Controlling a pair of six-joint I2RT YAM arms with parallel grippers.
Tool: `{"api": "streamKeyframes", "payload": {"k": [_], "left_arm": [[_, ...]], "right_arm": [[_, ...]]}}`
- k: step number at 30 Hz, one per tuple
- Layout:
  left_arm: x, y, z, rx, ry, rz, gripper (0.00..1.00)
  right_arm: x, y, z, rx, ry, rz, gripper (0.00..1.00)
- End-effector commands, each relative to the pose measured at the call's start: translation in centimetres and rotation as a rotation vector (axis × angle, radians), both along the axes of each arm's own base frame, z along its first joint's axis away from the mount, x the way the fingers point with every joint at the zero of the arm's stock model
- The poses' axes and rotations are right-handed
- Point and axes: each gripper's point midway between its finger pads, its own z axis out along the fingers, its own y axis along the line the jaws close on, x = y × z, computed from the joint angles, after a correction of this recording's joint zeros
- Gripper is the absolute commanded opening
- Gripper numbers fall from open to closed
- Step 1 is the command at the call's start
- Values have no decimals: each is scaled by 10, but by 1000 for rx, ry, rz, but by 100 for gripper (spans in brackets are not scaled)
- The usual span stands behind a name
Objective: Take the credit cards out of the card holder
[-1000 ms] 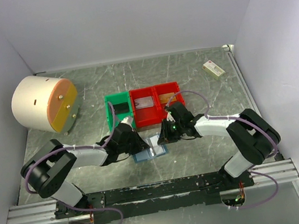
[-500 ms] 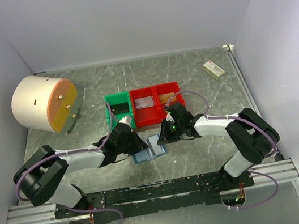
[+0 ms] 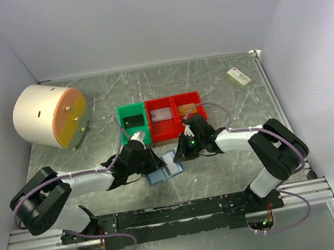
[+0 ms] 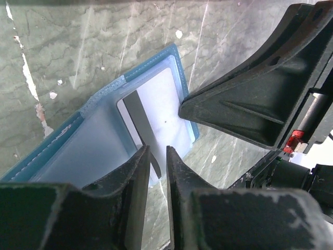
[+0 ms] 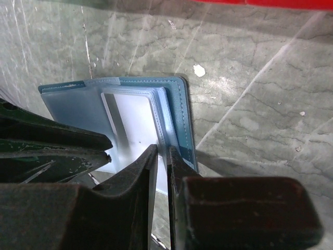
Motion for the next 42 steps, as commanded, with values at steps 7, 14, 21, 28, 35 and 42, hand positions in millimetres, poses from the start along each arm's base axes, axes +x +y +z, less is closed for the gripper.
{"api": "streamKeyframes", "payload": {"k": [7,14,21,28,35,42], "left_arm": [[-3,2,0,3,-2,23,34],[-7,17,-4,68,1,35,35],[-9,13,-21,78,36,20,23],[-6,13,-23,95,34,33,20],[-2,3,-23,62,19,12,25],[-3,-10,-17,-36,3,-8,33]], "right_arm": [[-17,-14,-24,-78,76,-2,14],[-16,-13,-25,-83,76,-3,14],[-15,-11,-25,-76,83,-3,14],[-14,-10,-26,-78,85,-4,14],[-13,-8,-26,-70,91,-1,14],[-15,-7,-25,-65,98,10,14]]}}
